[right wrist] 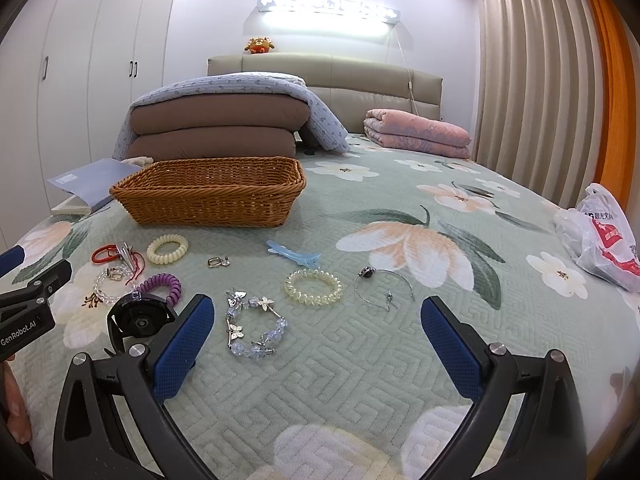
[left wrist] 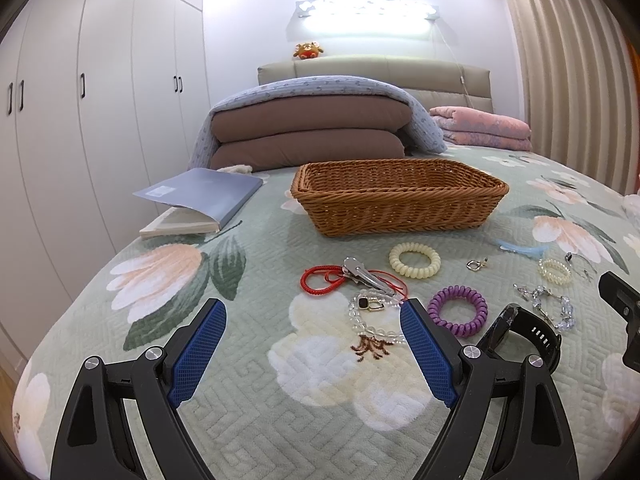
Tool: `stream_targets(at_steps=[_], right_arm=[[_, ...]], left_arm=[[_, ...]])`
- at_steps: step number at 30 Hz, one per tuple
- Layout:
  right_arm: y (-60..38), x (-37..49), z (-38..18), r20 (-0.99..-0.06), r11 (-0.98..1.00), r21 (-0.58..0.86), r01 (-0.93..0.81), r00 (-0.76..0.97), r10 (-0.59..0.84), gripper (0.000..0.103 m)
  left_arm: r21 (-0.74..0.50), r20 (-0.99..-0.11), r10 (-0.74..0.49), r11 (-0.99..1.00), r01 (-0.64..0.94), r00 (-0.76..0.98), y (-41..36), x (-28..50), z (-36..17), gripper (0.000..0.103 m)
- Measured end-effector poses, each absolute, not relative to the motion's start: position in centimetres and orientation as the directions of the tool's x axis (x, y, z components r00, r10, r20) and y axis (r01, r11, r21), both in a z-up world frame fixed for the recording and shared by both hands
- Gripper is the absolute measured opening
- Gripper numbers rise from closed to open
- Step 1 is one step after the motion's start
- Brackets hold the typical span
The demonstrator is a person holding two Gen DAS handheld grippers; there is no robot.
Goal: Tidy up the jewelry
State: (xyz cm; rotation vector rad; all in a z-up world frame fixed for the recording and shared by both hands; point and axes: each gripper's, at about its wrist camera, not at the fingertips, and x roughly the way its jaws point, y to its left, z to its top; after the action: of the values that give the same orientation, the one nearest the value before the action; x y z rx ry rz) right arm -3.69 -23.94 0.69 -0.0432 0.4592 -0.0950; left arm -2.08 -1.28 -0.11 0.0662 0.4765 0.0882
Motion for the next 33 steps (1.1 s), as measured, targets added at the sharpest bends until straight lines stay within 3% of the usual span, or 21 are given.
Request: stream_targets(at_steps=[29, 33], right_arm=[[-24.15, -3.5, 0.58, -0.448, 0.994, -0.061, 0.086, 0.888, -0.105, 0.103], [-24.56, -3.67, 0.67, -0.44, 0.994, -0.052, 0.1, 0.891, -0.113, 0.103]], left_arm=[[0.076, -0.472, 0.088, 0.995, -0.059, 0.877, -1.21, -1.94, -0.23, 0.089], [0.032, -0.507, 0.052, 0.999, -0.042, 0.86, -0.48, -1.48, -0.33, 0.089]])
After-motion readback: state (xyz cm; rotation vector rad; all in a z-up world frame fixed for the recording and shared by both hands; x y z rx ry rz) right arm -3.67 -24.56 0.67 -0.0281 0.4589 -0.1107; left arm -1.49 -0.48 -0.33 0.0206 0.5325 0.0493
